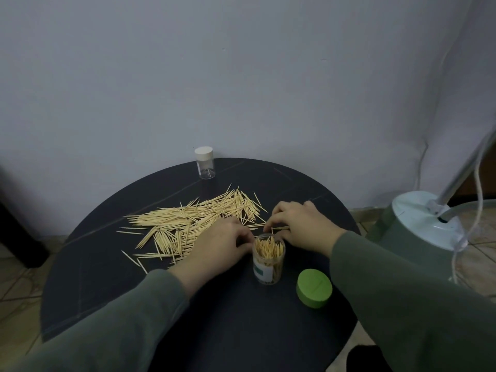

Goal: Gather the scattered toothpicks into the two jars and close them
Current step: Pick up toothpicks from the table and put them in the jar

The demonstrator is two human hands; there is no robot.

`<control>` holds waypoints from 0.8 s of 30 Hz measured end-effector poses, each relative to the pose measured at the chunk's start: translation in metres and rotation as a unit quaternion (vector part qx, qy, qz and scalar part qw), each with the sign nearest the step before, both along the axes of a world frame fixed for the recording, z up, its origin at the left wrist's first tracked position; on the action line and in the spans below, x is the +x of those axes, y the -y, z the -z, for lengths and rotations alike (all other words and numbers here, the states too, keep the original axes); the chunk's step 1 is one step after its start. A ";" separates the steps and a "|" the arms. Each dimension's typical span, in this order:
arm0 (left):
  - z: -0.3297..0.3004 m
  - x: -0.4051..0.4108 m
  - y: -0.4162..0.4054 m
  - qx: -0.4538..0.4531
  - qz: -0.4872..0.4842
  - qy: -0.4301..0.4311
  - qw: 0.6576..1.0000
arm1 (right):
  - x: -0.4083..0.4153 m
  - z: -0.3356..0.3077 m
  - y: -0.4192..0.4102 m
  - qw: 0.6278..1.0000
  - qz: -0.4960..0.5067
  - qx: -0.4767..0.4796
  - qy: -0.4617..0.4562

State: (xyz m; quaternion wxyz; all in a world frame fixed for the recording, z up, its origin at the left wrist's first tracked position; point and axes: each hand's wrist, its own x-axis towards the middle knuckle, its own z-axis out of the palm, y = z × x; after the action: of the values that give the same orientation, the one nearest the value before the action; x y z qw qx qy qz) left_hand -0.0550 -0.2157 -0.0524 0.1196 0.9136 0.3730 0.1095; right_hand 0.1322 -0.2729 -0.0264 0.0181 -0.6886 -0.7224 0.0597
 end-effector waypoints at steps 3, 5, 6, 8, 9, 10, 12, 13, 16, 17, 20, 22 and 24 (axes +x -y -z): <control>0.002 -0.002 -0.005 0.034 -0.011 -0.006 0.999 | 0.002 0.001 -0.004 0.999 0.011 0.023 0.033; 0.004 -0.004 -0.008 0.049 -0.027 -0.015 0.998 | 0.004 0.002 -0.005 0.999 0.016 0.029 0.033; 0.005 -0.005 -0.010 0.057 -0.034 -0.017 0.998 | 0.004 0.003 -0.006 0.999 0.019 0.030 0.031; 0.006 -0.005 -0.012 0.075 -0.046 -0.011 0.996 | 0.007 0.003 -0.006 0.999 0.028 0.029 0.030; 0.006 -0.004 -0.013 0.083 -0.049 -0.008 0.995 | 0.008 0.003 -0.006 0.999 0.034 0.027 0.028; 0.007 -0.004 -0.013 0.089 -0.048 -0.007 0.995 | 0.011 0.003 -0.005 0.999 0.043 0.025 0.023; 0.008 -0.002 -0.014 0.099 -0.043 -0.017 0.994 | 0.015 0.002 -0.004 0.998 0.067 0.010 0.007; 0.008 -0.002 -0.013 0.104 -0.043 -0.024 0.993 | 0.017 0.002 -0.003 0.997 0.077 0.000 0.002; 0.008 0.000 -0.013 0.112 -0.039 -0.048 0.992 | 0.021 0.003 -0.003 0.996 0.092 -0.011 0.004; 0.008 0.000 -0.014 0.115 -0.035 -0.057 0.991 | 0.021 0.003 -0.003 0.996 0.091 -0.006 0.007; 0.006 0.001 -0.014 0.118 -0.030 -0.072 0.990 | 0.019 0.004 -0.003 0.996 0.084 0.015 0.015; 0.005 0.002 -0.014 0.128 -0.029 -0.077 0.988 | 0.018 0.004 -0.003 0.996 0.079 0.025 0.015; 0.003 0.002 -0.014 0.134 -0.034 -0.076 0.988 | 0.017 0.005 -0.003 0.997 0.075 0.026 0.012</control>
State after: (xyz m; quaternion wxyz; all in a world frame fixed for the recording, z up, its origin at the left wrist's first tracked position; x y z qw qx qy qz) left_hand -0.0526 -0.2021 -0.0554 -0.0362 0.9138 0.3937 0.0925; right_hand 0.1491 -0.2698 -0.0309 0.0319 -0.7409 -0.6702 0.0311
